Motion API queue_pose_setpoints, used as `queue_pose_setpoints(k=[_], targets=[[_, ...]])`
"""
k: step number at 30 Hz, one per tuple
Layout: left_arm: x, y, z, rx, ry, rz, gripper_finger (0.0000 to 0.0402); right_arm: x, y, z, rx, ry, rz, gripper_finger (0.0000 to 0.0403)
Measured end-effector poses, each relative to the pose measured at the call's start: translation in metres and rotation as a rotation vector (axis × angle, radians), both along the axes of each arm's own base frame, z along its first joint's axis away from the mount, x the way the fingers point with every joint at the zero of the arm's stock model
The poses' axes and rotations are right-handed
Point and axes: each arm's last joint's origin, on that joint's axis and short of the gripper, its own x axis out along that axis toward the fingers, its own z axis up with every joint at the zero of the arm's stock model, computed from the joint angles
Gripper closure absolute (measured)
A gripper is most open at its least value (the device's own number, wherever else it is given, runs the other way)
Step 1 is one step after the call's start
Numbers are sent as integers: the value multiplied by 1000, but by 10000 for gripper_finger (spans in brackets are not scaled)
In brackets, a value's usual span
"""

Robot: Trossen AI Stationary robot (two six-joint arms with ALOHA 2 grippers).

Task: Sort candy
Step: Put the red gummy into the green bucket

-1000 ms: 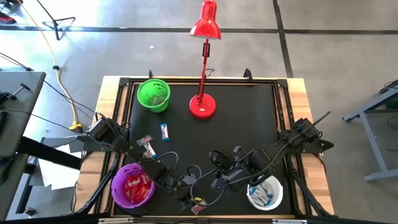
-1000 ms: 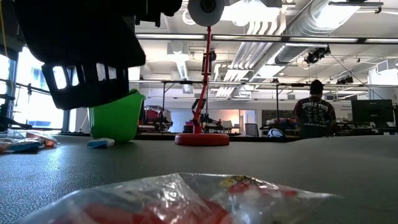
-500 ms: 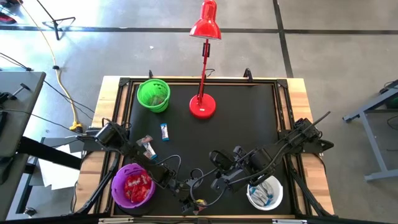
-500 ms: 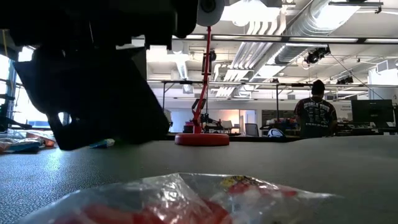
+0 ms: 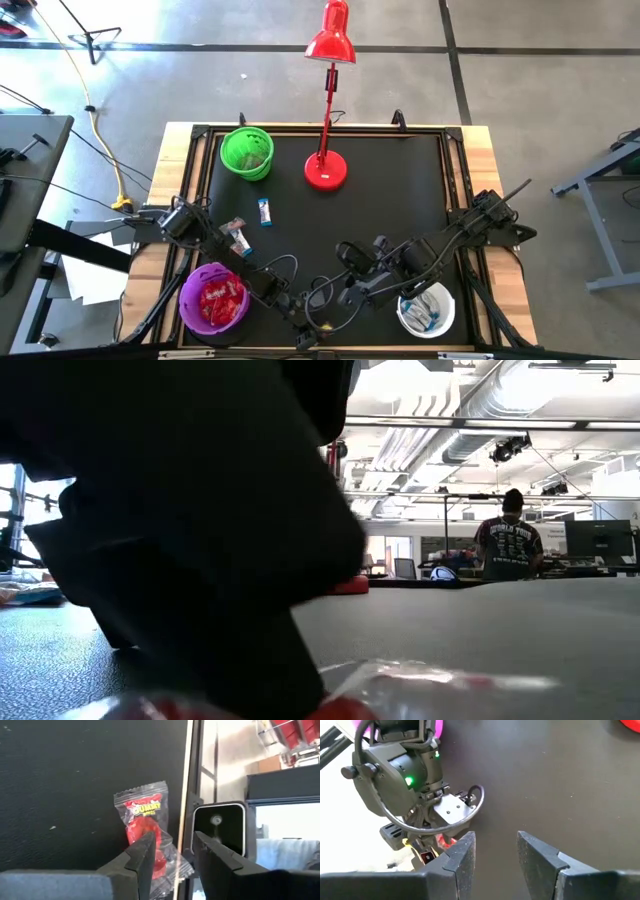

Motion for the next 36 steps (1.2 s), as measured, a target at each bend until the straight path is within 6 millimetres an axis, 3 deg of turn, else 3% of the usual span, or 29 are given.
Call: queue_pose_setpoints(k=[14,25,36], targets=[[-7,4,-7,154,43,-69,280,1,1,1,9,-14,0,261],[-9,4,-8,309,-39,-128,283,1,1,1,9,-14,0,261],[-10,7,-11,427,-87,-181,354,1,1,1,9,-14,0,261]])
